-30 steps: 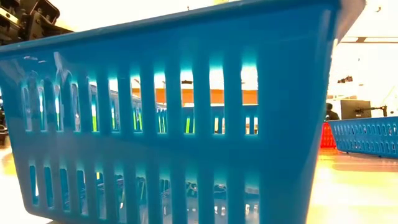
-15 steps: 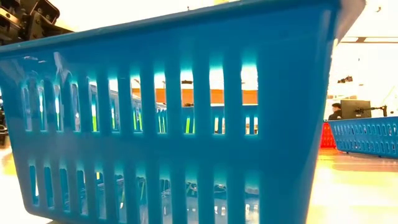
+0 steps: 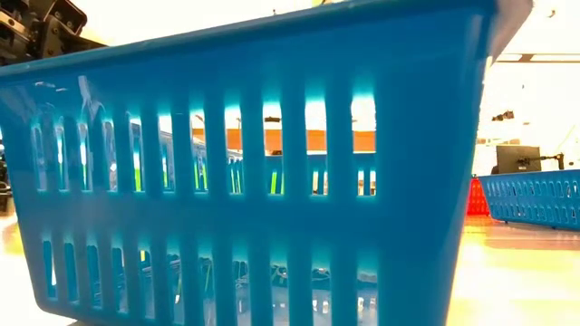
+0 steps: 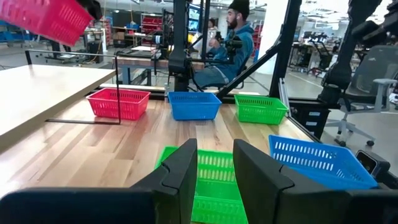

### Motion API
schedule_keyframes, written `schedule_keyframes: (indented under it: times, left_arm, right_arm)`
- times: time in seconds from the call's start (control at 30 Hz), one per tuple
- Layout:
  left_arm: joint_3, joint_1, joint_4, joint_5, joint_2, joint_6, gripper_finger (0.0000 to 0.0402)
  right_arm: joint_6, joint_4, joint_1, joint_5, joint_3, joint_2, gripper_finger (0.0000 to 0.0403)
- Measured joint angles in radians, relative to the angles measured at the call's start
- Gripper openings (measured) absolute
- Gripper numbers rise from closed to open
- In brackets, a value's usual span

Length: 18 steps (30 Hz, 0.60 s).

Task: Stack baskets on shelf by color
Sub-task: Put the bottom red bin on the shelf

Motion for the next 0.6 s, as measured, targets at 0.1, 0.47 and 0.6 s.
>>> schedule_keyframes:
  times: [0.1, 0.47, 0.6]
  left_arm:
    - [0.000, 0.000, 0.000, 0.000, 0.000, 0.000, 0.0094]
    - [0.000, 0.000, 0.000, 0.000, 0.000, 0.000, 0.0094]
    - [0.000, 0.000, 0.000, 0.000, 0.000, 0.000, 0.0094]
  right_arm:
    - [0.017, -0.022, -0.013, -0.018, 0.011, 0.029, 0.0000]
    - [0.042, -0.040, -0.044, -0.072, 0.011, 0.110, 0.0000]
    - [0.034, -0.043, -0.063, -0.086, 0.011, 0.128, 0.0000]
